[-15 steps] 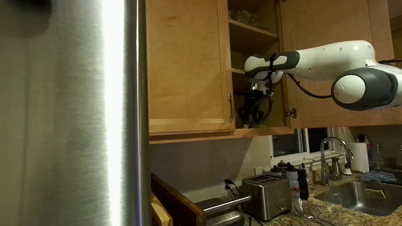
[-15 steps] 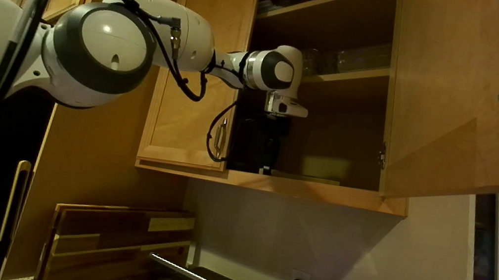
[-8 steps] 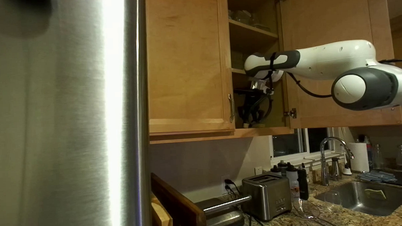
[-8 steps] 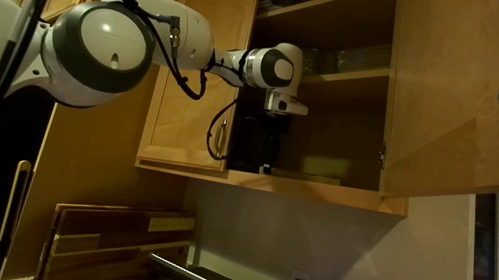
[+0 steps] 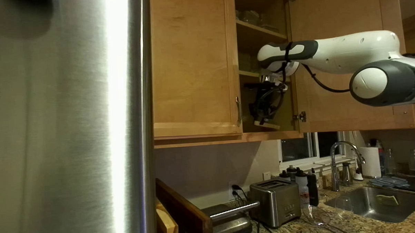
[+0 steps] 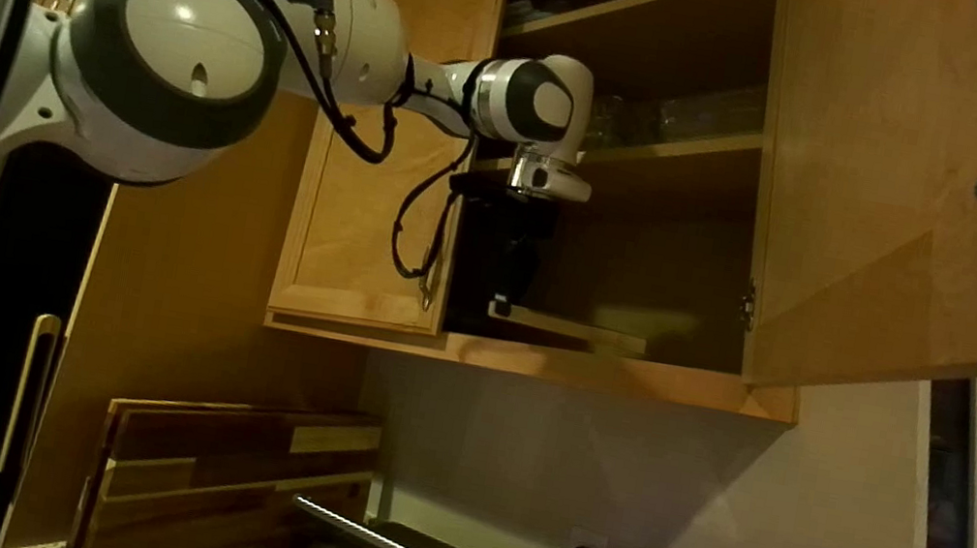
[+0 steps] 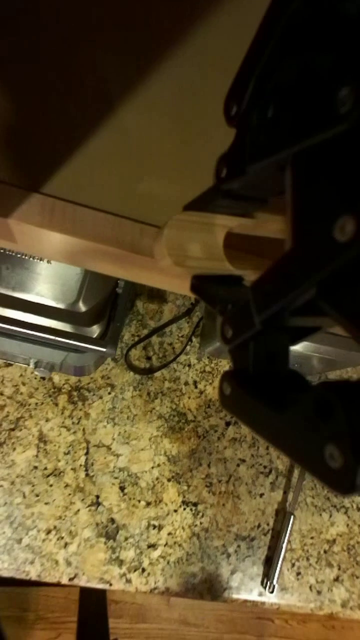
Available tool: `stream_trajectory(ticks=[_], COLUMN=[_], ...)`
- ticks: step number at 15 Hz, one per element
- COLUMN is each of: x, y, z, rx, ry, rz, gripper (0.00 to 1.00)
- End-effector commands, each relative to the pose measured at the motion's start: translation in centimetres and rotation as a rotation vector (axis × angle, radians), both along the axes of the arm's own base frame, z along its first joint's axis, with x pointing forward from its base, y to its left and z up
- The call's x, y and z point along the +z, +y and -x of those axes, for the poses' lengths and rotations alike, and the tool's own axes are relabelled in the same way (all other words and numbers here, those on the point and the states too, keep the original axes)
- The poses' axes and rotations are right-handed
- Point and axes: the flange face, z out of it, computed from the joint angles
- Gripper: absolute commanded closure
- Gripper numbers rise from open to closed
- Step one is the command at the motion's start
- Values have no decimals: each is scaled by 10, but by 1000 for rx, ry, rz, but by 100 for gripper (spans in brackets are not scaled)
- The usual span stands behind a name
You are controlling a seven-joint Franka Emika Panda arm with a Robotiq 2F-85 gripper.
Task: Remove the wooden tongs from the cabinet on top of the toaster, put them on the fridge and close the cabinet
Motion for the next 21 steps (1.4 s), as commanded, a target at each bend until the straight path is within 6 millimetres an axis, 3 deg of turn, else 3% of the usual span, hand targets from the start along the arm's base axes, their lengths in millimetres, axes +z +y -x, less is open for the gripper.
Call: stream_trajectory(ticks=[1, 7, 12, 16, 21], x=[3, -31, -73, -103, -126], y=[1, -9, -19, -17, -12], z=[33, 62, 73, 79, 91], rx=[-76, -194, -357, -418, -425], ry=[58, 150, 165, 155, 180], rz=[-76, -173, -236, -242, -248], gripper=[86, 86, 86, 86, 86])
